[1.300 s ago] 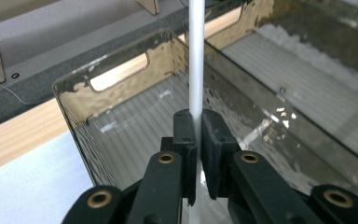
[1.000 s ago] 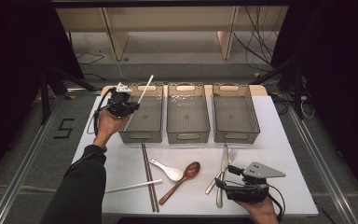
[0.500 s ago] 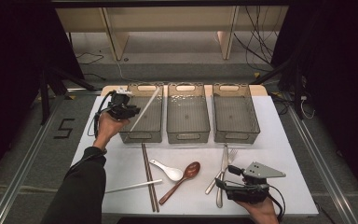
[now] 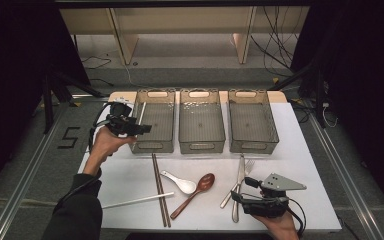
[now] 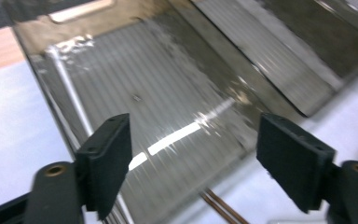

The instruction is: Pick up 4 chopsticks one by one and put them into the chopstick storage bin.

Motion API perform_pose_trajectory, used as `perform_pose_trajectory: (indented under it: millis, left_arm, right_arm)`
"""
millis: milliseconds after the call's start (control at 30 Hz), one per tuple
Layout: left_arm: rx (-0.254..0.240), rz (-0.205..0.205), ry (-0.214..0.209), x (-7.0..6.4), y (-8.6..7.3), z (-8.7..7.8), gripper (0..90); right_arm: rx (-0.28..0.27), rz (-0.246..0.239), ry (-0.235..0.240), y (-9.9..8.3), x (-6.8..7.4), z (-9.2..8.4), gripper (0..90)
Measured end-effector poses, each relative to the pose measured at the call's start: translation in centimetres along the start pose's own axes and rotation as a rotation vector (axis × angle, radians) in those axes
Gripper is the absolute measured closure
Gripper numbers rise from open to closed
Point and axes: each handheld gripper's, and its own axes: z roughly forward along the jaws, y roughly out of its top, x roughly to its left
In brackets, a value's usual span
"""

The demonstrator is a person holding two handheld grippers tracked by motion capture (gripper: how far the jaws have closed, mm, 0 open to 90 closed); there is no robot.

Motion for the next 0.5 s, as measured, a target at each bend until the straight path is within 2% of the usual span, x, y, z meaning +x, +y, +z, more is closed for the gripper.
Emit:
perform_pose_trajectory:
  millis: [133,233,333,400,467,500]
  left_arm:
    - [0.036,0.038,-0.011,-1.4,-1.5,-0.7,21.7]
    - [0.043,0.055,-0.026,-2.2,-2.7,-1.1,20.8]
    - [0.063,0.09,-0.031,-3.0,-3.7,-1.2,20.6]
    - [0.066,0.098,-0.053,-3.5,-4.5,-1.4,20.9]
    - [0.107,0.143,-0.045,-4.1,-5.2,-1.5,20.7]
    - [0.121,0.152,-0.044,-4.4,-5.6,-1.6,20.9]
  right_arm:
    - [-0.007,0.0,-0.003,0.0,0.0,-0.1,29.7]
    - [-0.007,0.0,-0.004,0.0,0.0,-0.1,29.7]
    - [-0.01,-0.002,-0.005,0.1,0.0,-0.1,29.7]
    - [-0.009,-0.002,-0.007,0.1,0.0,-0.2,29.7]
    - [-0.009,-0.002,-0.005,0.1,-0.1,-0.2,29.7]
    - [-0.01,-0.005,-0.006,0.2,0.0,-0.2,29.7]
